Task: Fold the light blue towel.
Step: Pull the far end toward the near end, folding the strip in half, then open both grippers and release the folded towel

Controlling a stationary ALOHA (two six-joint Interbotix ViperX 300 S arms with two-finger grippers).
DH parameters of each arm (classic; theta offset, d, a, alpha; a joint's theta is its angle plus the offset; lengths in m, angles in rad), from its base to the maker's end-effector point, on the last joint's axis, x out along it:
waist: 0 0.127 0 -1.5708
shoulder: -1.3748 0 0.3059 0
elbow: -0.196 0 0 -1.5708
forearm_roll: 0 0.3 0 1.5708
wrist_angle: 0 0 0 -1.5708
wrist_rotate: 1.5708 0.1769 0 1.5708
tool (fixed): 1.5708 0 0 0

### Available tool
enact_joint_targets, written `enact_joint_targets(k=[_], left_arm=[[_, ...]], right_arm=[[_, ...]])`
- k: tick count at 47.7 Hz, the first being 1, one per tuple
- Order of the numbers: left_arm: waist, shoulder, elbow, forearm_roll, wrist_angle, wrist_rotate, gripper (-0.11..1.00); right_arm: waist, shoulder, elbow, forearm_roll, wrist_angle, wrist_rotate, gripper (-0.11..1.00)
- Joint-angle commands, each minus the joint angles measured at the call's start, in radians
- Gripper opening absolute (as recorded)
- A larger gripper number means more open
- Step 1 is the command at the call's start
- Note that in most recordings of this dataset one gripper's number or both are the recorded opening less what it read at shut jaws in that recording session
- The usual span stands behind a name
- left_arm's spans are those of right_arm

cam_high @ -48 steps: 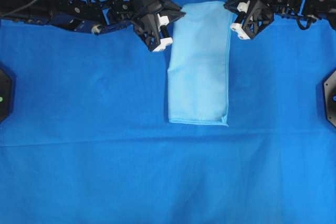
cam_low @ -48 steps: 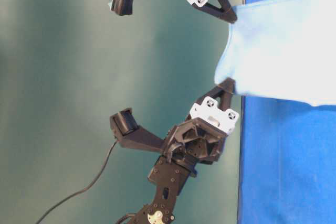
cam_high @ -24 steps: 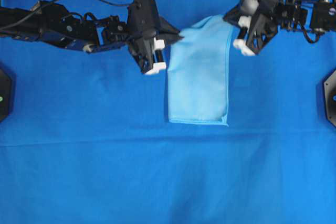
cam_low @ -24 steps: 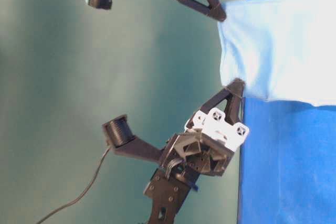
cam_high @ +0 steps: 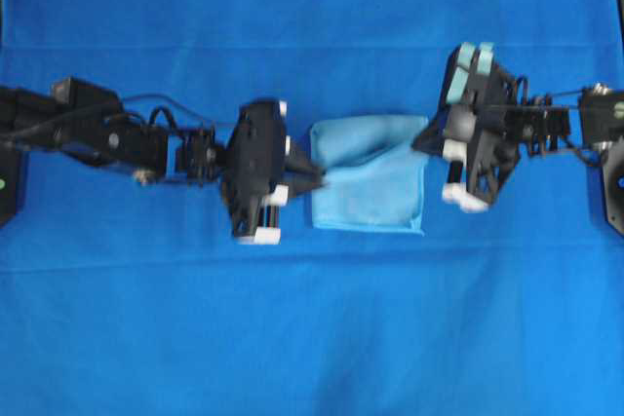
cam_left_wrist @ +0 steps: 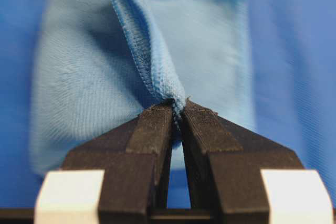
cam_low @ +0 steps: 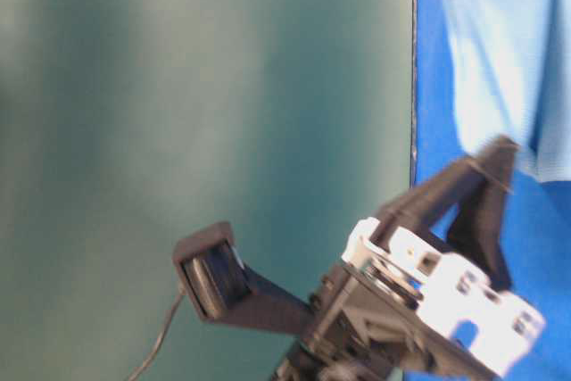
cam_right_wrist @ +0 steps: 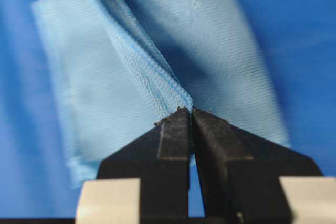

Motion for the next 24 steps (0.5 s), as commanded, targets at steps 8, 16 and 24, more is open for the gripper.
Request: enact_joint_targets(k=[8,16,24], left_arm=[[-0.049,0.006,0.0,-0.005,-0.009,-0.003,0.03],[-0.035,0.041,-0.012,-0.005,-0.043,-0.003,0.03],[-0.034,0.051,-0.011,-0.005,-0.064,-0.003,0.04]], right_arm=[[0.071,0.08,-0.02,0.002,-0.005,0.057,0.03],[0.089,0.11,-0.037,0.002,-0.005,0.075,0.03],[0.094,0.114,-0.041,0.002,-0.023,0.078,0.03]])
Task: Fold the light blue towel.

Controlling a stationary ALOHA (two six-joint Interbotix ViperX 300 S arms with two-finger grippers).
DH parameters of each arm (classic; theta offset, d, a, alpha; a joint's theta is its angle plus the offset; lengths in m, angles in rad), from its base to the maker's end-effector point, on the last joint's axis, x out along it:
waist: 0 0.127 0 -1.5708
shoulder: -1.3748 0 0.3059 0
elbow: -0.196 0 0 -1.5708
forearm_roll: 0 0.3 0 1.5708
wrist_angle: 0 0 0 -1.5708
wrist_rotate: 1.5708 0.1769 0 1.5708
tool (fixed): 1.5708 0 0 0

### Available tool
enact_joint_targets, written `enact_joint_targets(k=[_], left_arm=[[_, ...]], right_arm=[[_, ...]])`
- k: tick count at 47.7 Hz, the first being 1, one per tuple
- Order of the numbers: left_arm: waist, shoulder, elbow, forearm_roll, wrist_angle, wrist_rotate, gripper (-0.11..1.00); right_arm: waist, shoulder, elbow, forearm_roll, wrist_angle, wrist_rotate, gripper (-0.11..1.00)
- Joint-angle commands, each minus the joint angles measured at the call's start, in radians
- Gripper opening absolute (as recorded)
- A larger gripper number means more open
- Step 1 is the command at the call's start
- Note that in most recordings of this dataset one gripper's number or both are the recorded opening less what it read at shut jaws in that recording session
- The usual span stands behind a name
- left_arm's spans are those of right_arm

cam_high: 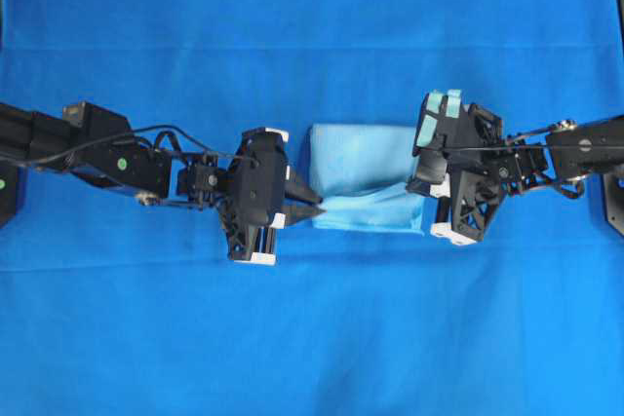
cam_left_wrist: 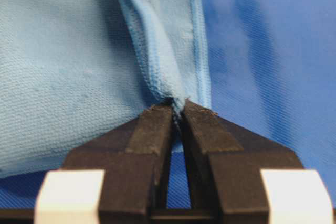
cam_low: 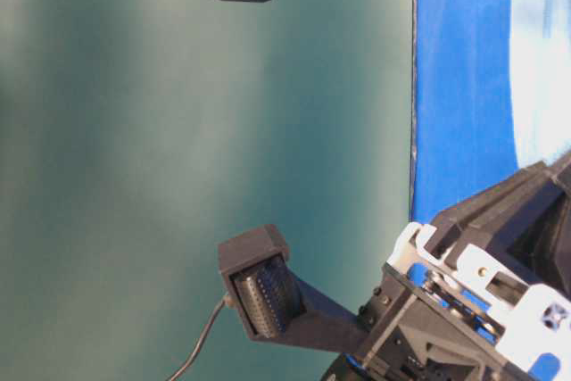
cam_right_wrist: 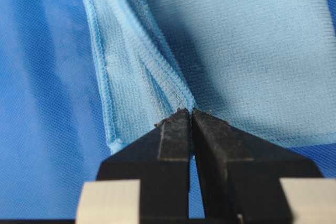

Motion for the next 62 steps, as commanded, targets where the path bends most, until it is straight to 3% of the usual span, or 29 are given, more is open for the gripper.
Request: enact_joint_targets(k=[1,5,15,23,26,33,40,62], left_arm=[[0.003,-0.012,-0.012,-0.002,-0.011,-0.002,0.05],[0.002,-0.012,-0.008,-0.002,-0.011,-0.002,0.17],[-0.006,-0.015,-0.011,-0.002,-0.008,0.0,0.58],[-0.008,-0.063,-0.006,-0.002,0.014,0.002,0.57],[-0.014,-0.101,-0.005,-0.002,0.037,0.003,0.57],[-0.028,-0.199,0.009,-0.002,0.109,0.017,0.57],[-0.031,-0.337,0.052,-0.002,0.19,0.017,0.57],[-0.012,-0.885,0.313,-0.002,0.222,0.034,0.57]], right_arm=[[0.003,-0.009,-0.018,0.002,-0.018,0.002,0.03],[0.003,-0.008,-0.018,0.002,-0.037,0.002,0.03],[0.021,-0.008,-0.026,0.002,-0.063,0.002,0.06],[0.067,-0.021,-0.052,0.002,-0.015,0.0,0.52],[0.081,-0.041,-0.06,0.0,0.023,0.0,0.64],[0.098,-0.121,-0.06,0.0,0.11,0.0,0.57],[0.098,-0.245,-0.038,-0.017,0.17,-0.002,0.58],[0.081,-0.756,0.066,-0.204,0.307,-0.002,0.58]])
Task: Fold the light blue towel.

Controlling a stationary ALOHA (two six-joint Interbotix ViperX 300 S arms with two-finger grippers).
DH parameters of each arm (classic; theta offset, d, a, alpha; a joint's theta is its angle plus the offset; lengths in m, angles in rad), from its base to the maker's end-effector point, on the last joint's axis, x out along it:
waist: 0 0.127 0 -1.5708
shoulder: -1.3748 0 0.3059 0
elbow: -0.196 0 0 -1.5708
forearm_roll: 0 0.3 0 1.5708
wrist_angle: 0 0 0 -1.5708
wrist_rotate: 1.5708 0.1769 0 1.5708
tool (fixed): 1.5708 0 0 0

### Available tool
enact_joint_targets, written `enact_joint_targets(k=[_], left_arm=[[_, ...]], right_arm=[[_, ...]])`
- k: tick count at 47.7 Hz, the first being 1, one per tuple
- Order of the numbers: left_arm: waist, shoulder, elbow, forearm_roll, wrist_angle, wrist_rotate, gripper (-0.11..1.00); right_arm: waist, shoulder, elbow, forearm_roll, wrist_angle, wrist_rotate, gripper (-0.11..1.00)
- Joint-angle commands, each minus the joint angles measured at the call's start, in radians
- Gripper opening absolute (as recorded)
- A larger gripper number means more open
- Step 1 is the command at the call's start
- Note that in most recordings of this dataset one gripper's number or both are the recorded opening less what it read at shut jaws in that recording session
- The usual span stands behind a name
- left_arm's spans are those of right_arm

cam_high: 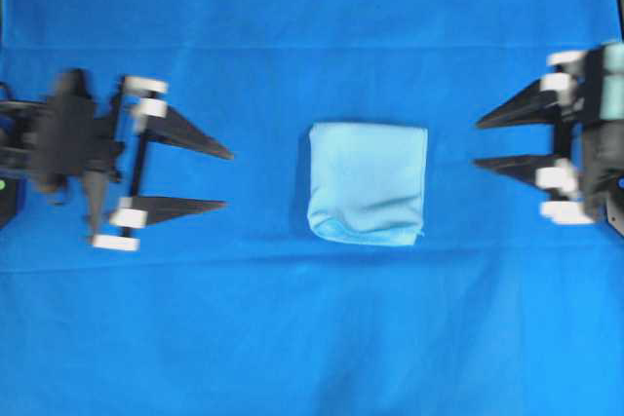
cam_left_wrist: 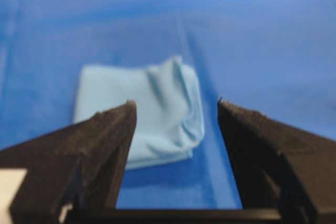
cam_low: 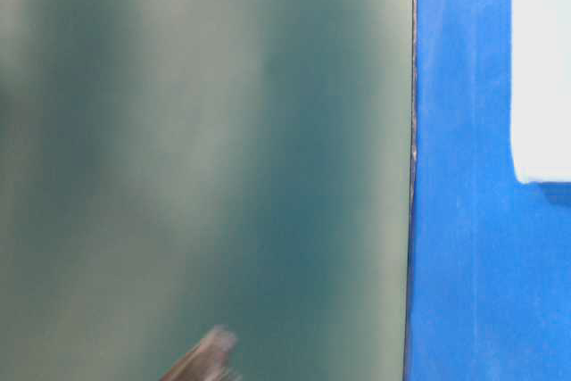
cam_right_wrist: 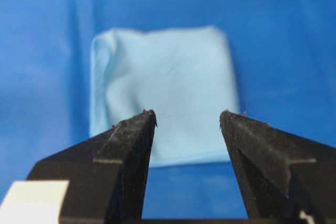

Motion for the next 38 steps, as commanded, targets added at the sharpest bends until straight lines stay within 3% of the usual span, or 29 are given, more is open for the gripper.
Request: enact_joint_targets(k=[1,8,22,38], left_arm=[[0.009,-0.114,0.038,0.0,0.005,0.0,0.57],[0.015,-0.276,0.097,-0.002,0.074,-0.002,0.57],[0.046,-0.535,0.267,-0.002,0.137,-0.029,0.57],[0.052,-0.67,0.364,-0.002,0.178,-0.063,0.56]], right_arm=[[-0.002,-0.074,0.006,-0.035,0.02,0.0,0.58],[-0.002,-0.192,0.072,-0.074,0.028,0.0,0.58],[-0.029,-0.368,0.242,-0.075,-0.041,0.003,0.58],[-0.075,-0.376,0.291,-0.067,-0.12,0.006,0.58]])
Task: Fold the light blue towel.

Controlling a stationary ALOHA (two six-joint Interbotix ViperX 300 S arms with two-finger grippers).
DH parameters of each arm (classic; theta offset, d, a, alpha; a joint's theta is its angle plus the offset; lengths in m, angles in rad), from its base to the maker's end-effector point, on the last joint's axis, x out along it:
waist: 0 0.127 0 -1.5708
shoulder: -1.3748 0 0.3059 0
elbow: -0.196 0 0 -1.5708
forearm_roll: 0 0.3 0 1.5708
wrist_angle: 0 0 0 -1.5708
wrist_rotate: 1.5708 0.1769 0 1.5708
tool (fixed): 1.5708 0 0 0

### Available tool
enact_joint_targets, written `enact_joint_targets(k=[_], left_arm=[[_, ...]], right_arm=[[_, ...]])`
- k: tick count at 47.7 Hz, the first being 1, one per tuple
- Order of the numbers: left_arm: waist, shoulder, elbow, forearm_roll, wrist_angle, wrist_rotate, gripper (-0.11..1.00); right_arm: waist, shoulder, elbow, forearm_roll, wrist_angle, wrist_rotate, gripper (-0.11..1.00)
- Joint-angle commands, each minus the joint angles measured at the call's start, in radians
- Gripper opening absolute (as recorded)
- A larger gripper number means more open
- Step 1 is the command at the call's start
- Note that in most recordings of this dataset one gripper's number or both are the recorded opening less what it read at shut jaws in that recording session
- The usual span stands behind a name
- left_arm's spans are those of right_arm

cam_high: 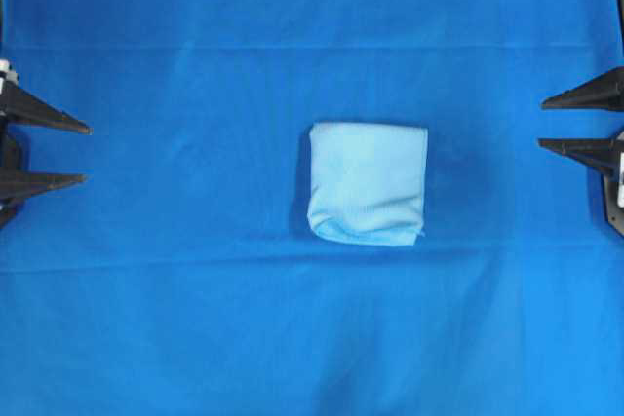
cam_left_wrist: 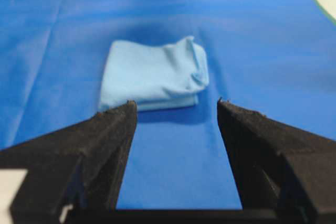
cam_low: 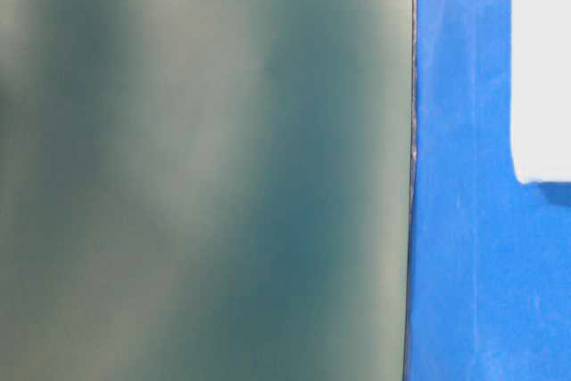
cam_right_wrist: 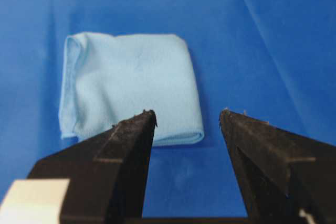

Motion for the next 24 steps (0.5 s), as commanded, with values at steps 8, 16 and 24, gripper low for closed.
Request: enact_joint_targets(k=[8,16,24], left_arm=[[0.017,0.008,-0.005,-0.002,-0.003,-0.008,0.56],[0.023,0.008,-0.005,-0.002,-0.005,-0.008,0.56],[0.026,0.008,-0.005,-0.002,-0.005,-0.008,0.56]], right_arm=[[0.0,0.015,-0.011,0.003,-0.012,0.002,0.58],[0.0,0.017,-0.011,0.003,-0.014,0.003,0.58],[0.0,0.018,-0.011,0.003,-0.014,0.002,0.58]])
